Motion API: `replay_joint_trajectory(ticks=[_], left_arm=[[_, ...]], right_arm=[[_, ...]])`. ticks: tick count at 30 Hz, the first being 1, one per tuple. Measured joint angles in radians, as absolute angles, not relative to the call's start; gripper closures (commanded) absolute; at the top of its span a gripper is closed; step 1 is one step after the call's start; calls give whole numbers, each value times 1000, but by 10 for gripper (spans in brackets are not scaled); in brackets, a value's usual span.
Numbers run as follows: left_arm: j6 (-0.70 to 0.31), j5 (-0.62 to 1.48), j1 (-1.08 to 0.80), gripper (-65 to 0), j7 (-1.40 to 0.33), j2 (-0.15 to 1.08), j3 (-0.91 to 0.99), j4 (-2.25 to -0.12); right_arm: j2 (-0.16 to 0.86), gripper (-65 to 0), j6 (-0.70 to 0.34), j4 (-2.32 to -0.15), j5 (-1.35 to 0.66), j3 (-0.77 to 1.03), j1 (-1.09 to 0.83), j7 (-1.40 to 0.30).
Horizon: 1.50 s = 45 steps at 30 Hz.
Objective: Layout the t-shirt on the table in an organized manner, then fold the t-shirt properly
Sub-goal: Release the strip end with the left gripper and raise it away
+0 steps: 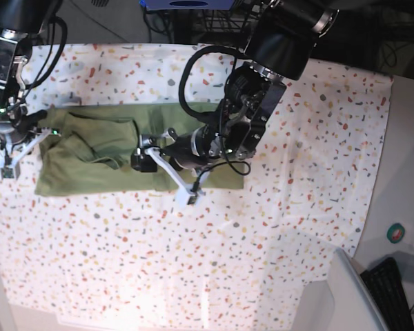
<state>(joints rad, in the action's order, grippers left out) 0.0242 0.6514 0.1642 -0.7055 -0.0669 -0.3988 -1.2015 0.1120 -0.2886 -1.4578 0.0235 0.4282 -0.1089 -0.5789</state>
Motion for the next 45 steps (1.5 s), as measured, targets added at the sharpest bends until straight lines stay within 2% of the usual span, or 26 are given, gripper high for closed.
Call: replay_joint_trajectory(ticks=[2, 5, 8, 9, 19, 23, 24, 26, 27, 29, 32, 41, 45], left_arm=[[22, 654, 169, -438, -707, -75, -424, -1210], [18, 658, 157, -291, -698, -64, -397, -1270], [17, 656, 98, -43, -694, -15, -324, -1341], [24, 637, 81, 0, -696, -7, -297, -1342], [23, 635, 47, 0, -693, 45, -237, -1239], [22, 640, 51, 0, -693, 54, -244, -1201], [20, 643, 56, 0, -692, 56, -242, -1192], [2, 658, 58, 0, -687, 84, -242, -1177], [-4, 667, 57, 0, -684, 104, -241, -1173], [-8, 681, 59, 0, -677, 138, -238, -1172], [-6, 678, 63, 0, -669, 177, -234, -1179], [9, 652, 49, 0, -701, 211, -189, -1243], [20, 651, 46, 0, -702, 218, -63, -1328]], right_arm=[[111, 0, -289, -1458, 23, 428, -109, -579], [112, 0, -289, -1485, 26, 429, -113, -583], [112, 0, -288, -1514, 23, 430, -114, -576], [112, 0, -289, -1515, 23, 430, -113, -577], [109, 0, -289, -1510, 24, 431, -103, -580], [97, 0, -289, -1514, -171, 508, -86, -586], [101, -24, -289, -1515, -231, 526, -89, -602], [118, -203, -286, -1516, -345, 557, -94, -672], [128, -269, -286, -1514, -397, 566, -96, -712], [141, -312, -285, -1510, -497, 573, -98, -740], [143, -311, -286, -1483, -621, 572, -96, -755], [131, -321, -290, -1461, -645, 569, -89, -869], [117, -321, -384, -1403, -647, 570, -47, -941]])
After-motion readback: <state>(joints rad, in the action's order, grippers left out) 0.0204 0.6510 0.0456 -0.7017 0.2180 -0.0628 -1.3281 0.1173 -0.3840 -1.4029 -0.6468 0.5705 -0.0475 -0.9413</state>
